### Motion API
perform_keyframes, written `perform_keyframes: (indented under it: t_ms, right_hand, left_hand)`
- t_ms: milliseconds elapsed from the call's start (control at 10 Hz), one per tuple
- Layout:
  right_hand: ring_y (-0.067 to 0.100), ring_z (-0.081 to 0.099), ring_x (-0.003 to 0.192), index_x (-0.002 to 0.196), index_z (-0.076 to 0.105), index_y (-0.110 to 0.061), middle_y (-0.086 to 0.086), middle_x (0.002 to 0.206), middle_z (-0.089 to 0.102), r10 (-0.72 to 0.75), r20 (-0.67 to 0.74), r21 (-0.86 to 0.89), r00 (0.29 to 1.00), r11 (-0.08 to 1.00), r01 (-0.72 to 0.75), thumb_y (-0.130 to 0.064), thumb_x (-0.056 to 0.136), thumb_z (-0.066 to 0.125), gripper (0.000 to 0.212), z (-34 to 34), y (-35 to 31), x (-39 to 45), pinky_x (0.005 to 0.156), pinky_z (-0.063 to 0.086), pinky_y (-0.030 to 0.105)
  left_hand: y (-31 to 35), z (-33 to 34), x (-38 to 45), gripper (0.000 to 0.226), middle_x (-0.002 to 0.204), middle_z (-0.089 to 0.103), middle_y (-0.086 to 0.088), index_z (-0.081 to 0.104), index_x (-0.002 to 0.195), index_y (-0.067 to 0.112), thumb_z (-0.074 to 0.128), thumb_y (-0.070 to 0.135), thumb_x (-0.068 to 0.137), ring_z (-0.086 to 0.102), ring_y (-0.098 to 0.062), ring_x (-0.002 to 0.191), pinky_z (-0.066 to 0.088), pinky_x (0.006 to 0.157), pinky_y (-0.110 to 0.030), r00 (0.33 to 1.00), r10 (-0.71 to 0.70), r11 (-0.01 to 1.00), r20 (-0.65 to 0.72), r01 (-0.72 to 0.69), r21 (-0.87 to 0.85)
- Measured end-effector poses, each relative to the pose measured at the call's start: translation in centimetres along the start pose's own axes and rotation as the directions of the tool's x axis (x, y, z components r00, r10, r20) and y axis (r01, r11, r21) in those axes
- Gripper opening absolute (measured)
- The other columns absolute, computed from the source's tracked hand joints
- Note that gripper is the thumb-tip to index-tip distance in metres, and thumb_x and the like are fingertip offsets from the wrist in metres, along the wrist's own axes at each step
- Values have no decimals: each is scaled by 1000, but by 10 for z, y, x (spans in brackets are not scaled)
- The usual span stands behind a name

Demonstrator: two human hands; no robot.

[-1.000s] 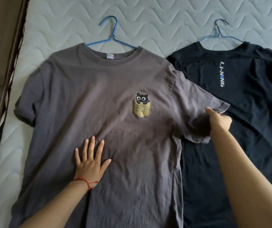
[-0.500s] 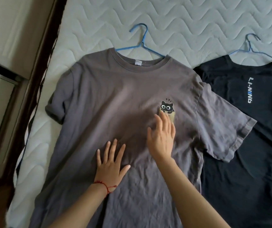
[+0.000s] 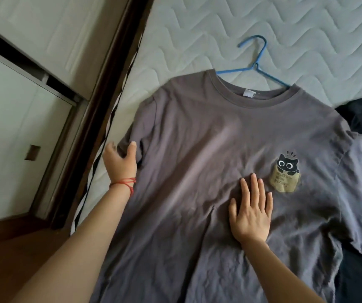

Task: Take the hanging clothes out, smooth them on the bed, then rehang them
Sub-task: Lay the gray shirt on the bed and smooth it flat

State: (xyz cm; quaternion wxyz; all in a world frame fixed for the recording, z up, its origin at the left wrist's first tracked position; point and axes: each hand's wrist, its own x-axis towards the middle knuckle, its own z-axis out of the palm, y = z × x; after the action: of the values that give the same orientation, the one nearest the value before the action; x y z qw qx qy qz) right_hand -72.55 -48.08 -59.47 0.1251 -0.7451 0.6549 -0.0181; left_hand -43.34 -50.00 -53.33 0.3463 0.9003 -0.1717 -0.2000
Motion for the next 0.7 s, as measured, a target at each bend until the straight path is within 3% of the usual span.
perform_keyframes:
  t_ms: [100,200,300,400,500,600,700]
  right_hand:
    - [25,23,137,136,37,-14,12,148,37,1,-9,-6,1000,1000,-1,-37,83,34,58,2,-2,1,116,-3,32]
    - [25,23,137,137,35,-15,12,148,36,3,-11,-24,1000,1000,-3,-37,82,34,58,2,-2,2,116,-2,33]
    - [25,22,137,136,35,-15,12,148,36,1,-20,-33,1000,999,-2,-37,82,34,58,1,-3,2,116,-2,33]
    - [25,22,137,136,34,-16,12,148,36,3,-22,-36,1000,999,-4,-37,82,34,58,2,-3,3,116,-3,33]
    - [26,23,137,136,36,-15,12,147,37,2,-25,-36,1000,999,-3,-37,82,34,58,3,-2,3,116,-3,32]
    - [26,23,137,136,37,-15,13,147,37,-1,-28,-33,1000,999,0,-37,82,35,58,3,-2,3,116,-2,33]
    - [25,21,138,138,33,-17,11,149,35,2,-16,-36,1000,999,-3,-38,83,33,59,3,-2,2,116,-3,33]
  left_hand:
    - [12,9,16,47,115,61,-28,56,113,-10,64,26,83,58,-34,109,44,83,-35,980,-176,978,95,185,-94]
    - [32,19,-9,30,81,68,-16,66,86,-4,64,26,84,60,-16,79,36,60,-22,956,-39,995,291,63,-72]
    - [42,23,-43,39,55,57,13,69,77,9,50,41,87,50,4,52,37,51,-13,877,87,987,473,-12,-161]
    - [29,22,-44,34,82,70,1,71,97,13,44,32,94,61,3,74,44,66,-9,959,11,975,283,52,-215]
    - [12,24,-31,30,110,66,-16,65,106,3,51,24,91,61,-27,102,44,84,-28,997,-41,996,62,46,-77]
    - [15,34,-21,34,112,64,-17,61,112,1,55,25,88,59,-28,106,42,87,-28,986,-26,998,167,36,-56]
    - [32,43,-9,42,102,63,-10,58,114,3,60,33,85,60,-27,101,47,91,-35,952,-69,989,299,104,-102]
